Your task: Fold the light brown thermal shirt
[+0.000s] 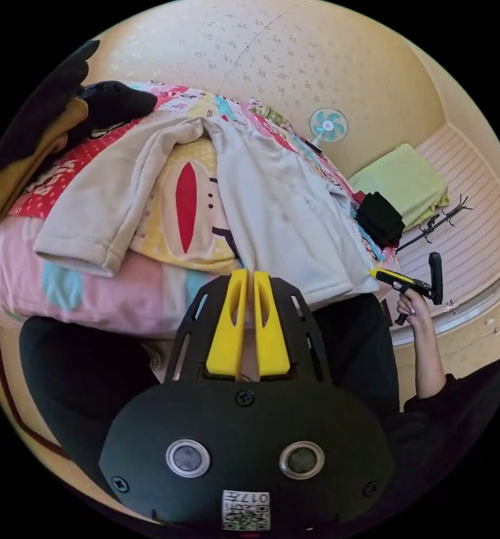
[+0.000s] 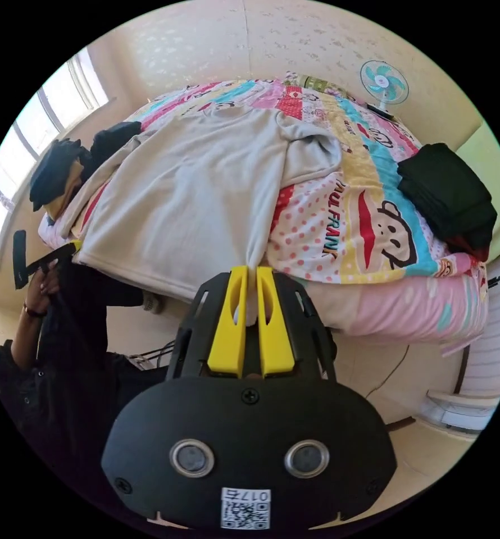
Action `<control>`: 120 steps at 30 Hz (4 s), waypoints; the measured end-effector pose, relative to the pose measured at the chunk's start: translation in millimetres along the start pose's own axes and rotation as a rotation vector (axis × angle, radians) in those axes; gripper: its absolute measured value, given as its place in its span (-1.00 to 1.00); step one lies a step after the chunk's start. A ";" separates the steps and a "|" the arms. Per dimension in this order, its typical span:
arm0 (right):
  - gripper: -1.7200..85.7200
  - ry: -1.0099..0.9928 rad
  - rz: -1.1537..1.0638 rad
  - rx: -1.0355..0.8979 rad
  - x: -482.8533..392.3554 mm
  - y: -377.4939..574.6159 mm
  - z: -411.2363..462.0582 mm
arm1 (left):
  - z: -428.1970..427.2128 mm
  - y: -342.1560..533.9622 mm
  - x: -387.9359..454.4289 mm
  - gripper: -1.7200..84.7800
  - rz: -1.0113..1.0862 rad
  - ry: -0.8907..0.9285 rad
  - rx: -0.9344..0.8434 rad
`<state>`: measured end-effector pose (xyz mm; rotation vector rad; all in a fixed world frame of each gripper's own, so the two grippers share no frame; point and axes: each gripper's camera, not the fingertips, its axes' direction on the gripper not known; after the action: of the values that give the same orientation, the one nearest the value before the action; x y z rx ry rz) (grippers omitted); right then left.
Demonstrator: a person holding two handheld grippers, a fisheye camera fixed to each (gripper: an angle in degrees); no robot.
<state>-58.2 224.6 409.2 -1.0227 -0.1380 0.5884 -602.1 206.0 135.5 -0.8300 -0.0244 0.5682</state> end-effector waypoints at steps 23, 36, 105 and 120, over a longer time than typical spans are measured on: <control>-0.71 -0.284 0.544 0.142 155.3 -124.6 -1.1 | 121.2 -105.5 69.6 -0.73 0.250 -0.278 0.038; -0.93 0.132 0.259 0.364 193.2 -108.7 -222.0 | 143.1 -95.9 32.9 -0.76 0.173 -0.132 0.039; -0.75 -0.512 1.244 0.766 526.1 122.0 -236.8 | 138.2 -108.8 -109.0 -0.87 -0.019 0.291 0.090; -0.87 -0.321 0.642 0.828 375.1 -82.8 -292.4 | 139.3 -113.4 -115.1 -0.87 -0.027 0.320 0.095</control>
<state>398.7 165.8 264.3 -0.1344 0.1592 1.2618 -680.1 185.4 333.0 -0.8183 0.2817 0.4030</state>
